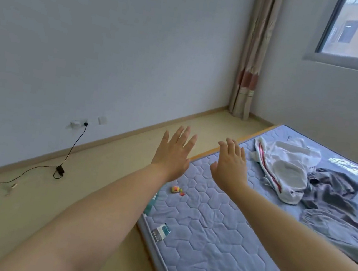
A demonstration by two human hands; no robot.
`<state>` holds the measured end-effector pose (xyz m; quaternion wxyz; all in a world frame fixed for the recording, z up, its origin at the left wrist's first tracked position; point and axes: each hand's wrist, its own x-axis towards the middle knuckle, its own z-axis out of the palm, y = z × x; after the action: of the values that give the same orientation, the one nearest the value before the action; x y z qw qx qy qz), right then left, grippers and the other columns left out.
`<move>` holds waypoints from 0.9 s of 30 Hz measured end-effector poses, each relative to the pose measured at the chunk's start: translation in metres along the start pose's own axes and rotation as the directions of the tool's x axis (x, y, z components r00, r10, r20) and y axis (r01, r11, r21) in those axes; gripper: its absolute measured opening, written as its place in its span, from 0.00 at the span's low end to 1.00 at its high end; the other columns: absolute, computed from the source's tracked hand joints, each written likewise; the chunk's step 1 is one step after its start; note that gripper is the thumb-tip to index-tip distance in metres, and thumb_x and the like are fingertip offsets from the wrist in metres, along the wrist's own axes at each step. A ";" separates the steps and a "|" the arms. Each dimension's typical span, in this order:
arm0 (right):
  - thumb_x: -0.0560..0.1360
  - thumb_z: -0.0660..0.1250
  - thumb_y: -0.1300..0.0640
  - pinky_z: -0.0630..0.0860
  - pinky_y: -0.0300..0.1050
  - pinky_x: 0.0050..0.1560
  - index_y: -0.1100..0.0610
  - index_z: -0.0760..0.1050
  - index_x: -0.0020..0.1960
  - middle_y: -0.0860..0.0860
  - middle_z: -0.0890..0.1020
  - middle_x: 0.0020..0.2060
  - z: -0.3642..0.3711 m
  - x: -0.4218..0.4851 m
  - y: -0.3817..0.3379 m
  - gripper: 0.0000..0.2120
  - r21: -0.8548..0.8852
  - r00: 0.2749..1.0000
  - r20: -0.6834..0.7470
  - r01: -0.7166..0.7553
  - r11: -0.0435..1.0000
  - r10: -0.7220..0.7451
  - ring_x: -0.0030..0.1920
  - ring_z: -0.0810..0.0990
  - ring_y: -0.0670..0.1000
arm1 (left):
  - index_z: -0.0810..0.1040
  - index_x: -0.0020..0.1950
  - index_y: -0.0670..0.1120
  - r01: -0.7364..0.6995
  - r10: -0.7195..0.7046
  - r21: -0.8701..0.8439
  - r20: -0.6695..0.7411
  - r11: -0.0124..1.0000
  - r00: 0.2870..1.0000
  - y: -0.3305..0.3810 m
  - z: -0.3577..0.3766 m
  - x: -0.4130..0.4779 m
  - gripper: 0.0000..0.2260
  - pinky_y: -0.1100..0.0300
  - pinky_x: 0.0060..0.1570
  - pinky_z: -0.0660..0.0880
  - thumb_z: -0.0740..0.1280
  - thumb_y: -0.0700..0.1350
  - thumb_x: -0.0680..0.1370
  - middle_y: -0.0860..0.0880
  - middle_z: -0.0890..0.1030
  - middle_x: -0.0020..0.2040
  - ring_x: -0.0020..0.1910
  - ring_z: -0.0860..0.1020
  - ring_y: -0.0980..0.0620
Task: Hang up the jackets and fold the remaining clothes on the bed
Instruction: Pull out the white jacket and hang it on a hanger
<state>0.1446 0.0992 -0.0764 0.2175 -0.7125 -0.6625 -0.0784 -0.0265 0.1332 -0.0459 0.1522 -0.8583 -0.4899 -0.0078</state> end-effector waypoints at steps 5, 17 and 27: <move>0.76 0.61 0.58 0.48 0.55 0.76 0.60 0.58 0.73 0.57 0.58 0.74 0.031 0.089 0.015 0.27 -0.046 0.996 0.055 -0.074 0.996 0.076 0.76 0.52 0.57 | 0.42 0.78 0.47 -0.045 0.045 -0.025 0.007 0.999 0.999 -0.036 0.033 0.084 0.30 0.42 0.73 0.47 0.54 0.52 0.82 0.44 0.41 0.79 0.77 0.41 0.45; 0.73 0.61 0.61 0.50 0.54 0.75 0.59 0.60 0.73 0.56 0.60 0.74 0.167 0.255 -0.097 0.28 0.045 0.992 0.064 -0.112 0.993 0.109 0.74 0.55 0.56 | 0.42 0.79 0.47 -0.078 0.078 -0.074 -0.006 0.994 0.997 -0.221 0.151 0.220 0.31 0.43 0.73 0.45 0.54 0.53 0.81 0.44 0.41 0.79 0.77 0.41 0.45; 0.76 0.58 0.59 0.43 0.54 0.76 0.56 0.55 0.74 0.55 0.53 0.76 0.313 0.469 -0.260 0.28 0.029 0.967 0.125 -0.226 0.974 0.221 0.77 0.47 0.54 | 0.43 0.79 0.48 -0.056 0.059 -0.230 0.006 0.972 0.998 -0.486 0.235 0.352 0.29 0.44 0.74 0.44 0.52 0.55 0.82 0.47 0.40 0.79 0.77 0.39 0.47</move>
<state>-0.1131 0.6628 -0.1148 0.1998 -0.7812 -0.5914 0.0045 -0.2852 0.7218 -0.0900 0.0492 -0.8840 -0.4618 -0.0547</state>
